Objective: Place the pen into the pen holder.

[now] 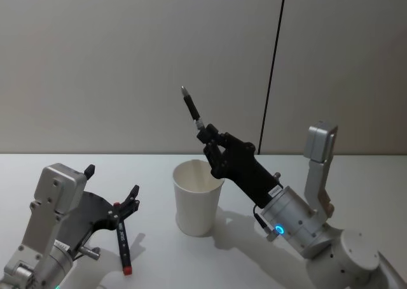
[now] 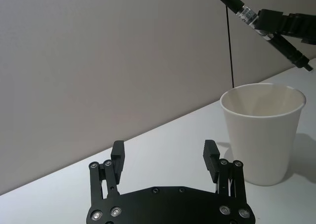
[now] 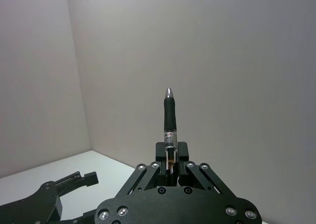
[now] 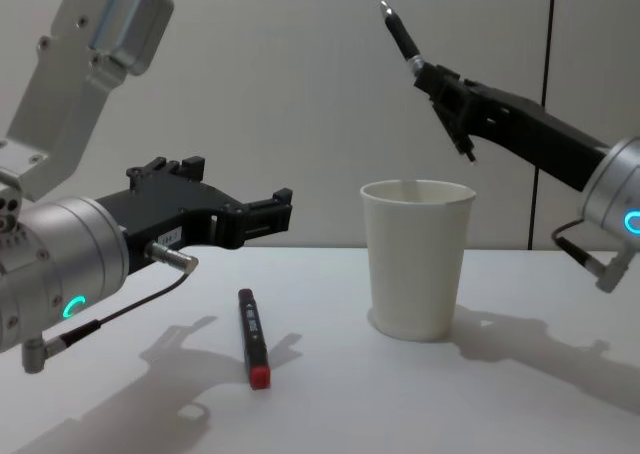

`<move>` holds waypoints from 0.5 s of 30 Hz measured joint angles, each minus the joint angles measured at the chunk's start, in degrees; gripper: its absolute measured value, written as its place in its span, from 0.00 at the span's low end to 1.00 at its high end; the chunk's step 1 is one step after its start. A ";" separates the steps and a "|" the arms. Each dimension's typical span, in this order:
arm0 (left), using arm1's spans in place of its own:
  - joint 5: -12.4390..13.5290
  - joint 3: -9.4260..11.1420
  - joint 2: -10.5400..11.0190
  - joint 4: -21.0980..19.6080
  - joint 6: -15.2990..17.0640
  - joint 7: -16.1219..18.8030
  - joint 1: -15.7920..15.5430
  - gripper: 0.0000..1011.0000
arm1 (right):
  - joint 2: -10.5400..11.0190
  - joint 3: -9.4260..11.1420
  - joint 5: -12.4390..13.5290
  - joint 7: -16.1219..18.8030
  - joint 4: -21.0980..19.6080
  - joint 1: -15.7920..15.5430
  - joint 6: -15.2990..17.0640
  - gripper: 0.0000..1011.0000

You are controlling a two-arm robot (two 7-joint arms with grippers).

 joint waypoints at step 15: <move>0.00 0.00 0.00 0.00 0.00 0.00 0.00 0.99 | -0.83 -2.09 -2.63 -3.11 2.22 0.84 -1.45 0.13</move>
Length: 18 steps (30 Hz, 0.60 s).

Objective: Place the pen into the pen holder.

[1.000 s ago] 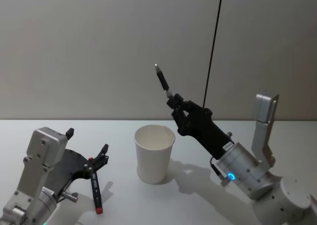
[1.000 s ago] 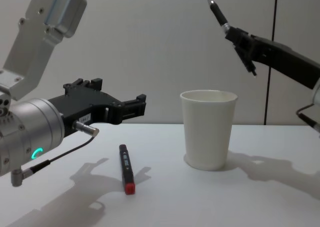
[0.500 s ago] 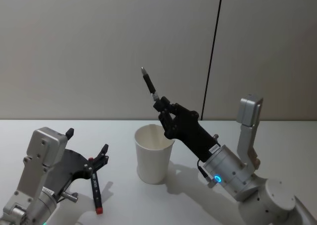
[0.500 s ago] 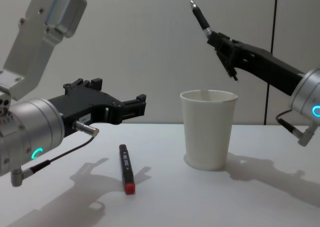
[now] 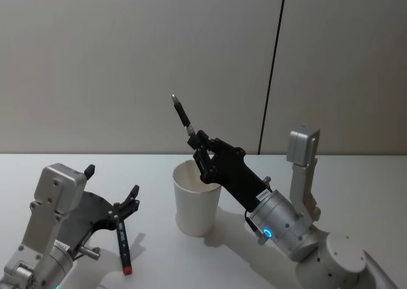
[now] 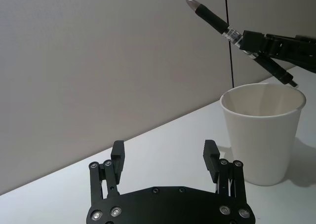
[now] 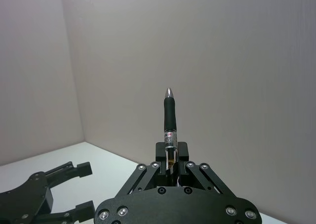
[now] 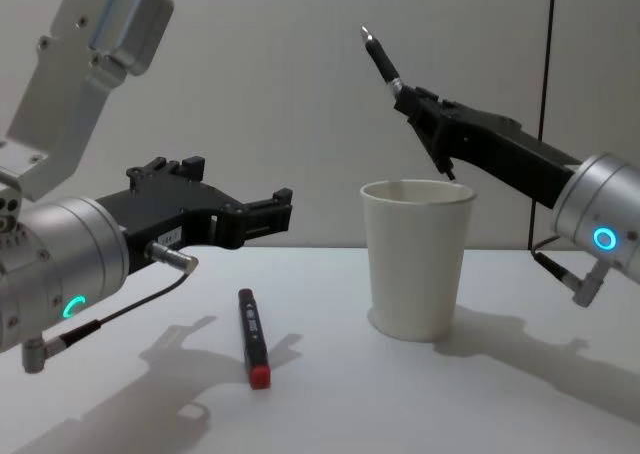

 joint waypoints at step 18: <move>0.00 0.00 0.00 0.00 0.00 0.00 0.00 0.99 | -0.71 -1.49 -2.03 -3.04 1.66 0.83 -0.88 0.19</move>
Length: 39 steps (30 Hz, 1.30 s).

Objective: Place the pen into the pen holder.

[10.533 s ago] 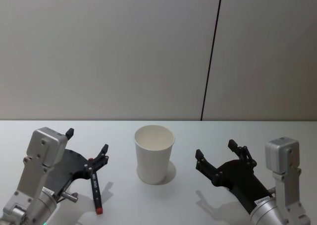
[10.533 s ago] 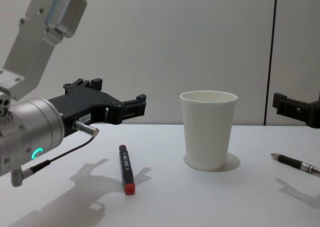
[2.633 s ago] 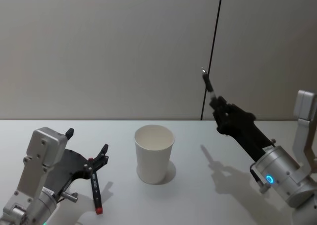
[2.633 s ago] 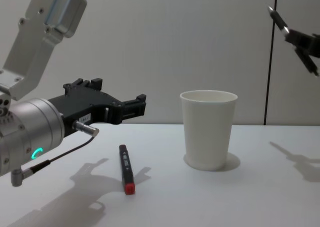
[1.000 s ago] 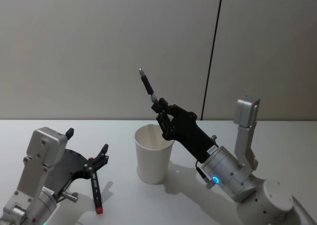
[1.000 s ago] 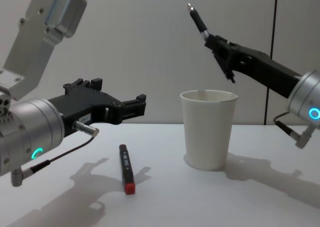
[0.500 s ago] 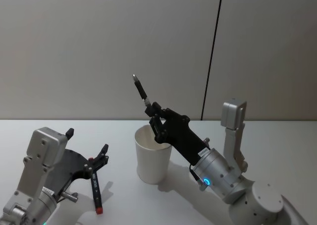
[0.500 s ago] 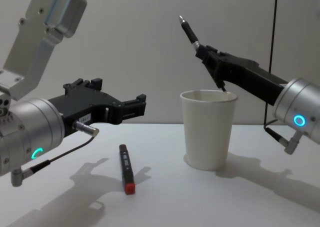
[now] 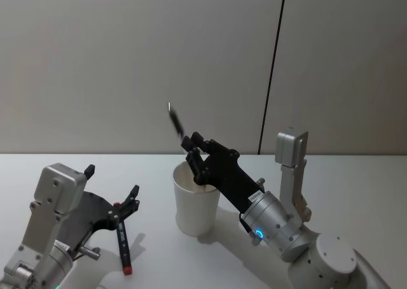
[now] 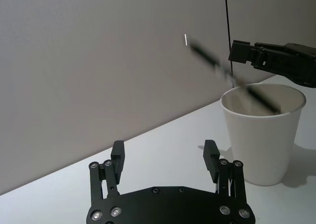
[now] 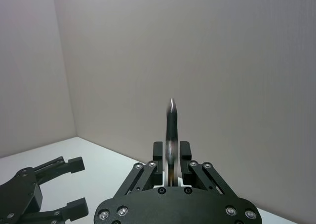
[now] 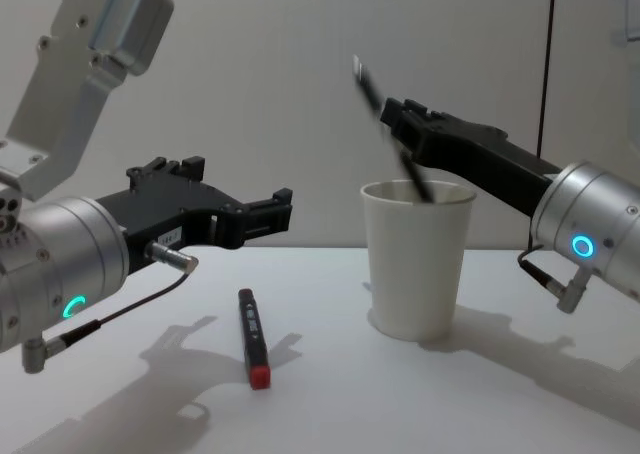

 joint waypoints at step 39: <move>0.00 0.00 0.00 0.00 0.00 0.00 0.00 0.99 | 0.66 1.44 1.64 -3.10 -5.18 -2.14 1.79 0.99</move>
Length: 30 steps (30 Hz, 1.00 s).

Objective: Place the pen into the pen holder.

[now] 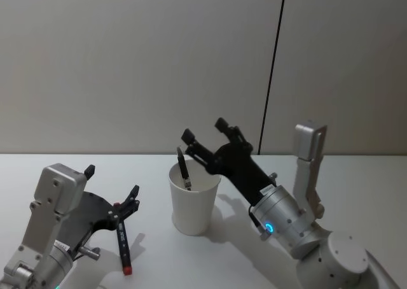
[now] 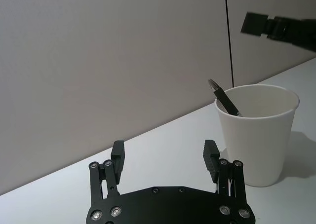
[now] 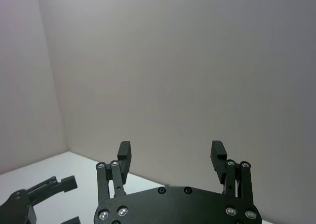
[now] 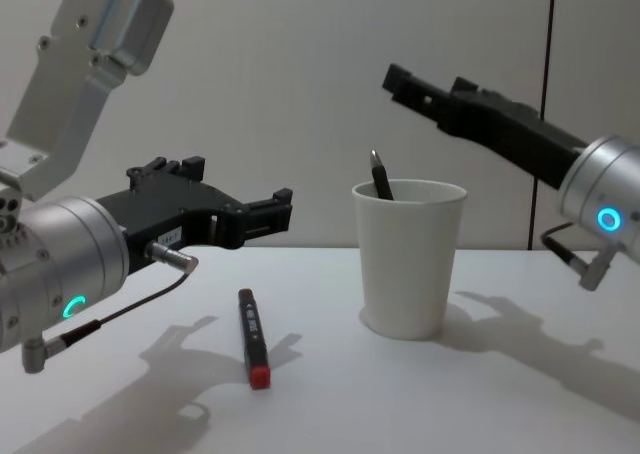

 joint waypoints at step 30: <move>0.00 0.00 0.00 0.00 0.00 0.00 0.00 0.99 | 2.09 3.84 1.85 -10.50 -12.64 -7.01 6.56 0.99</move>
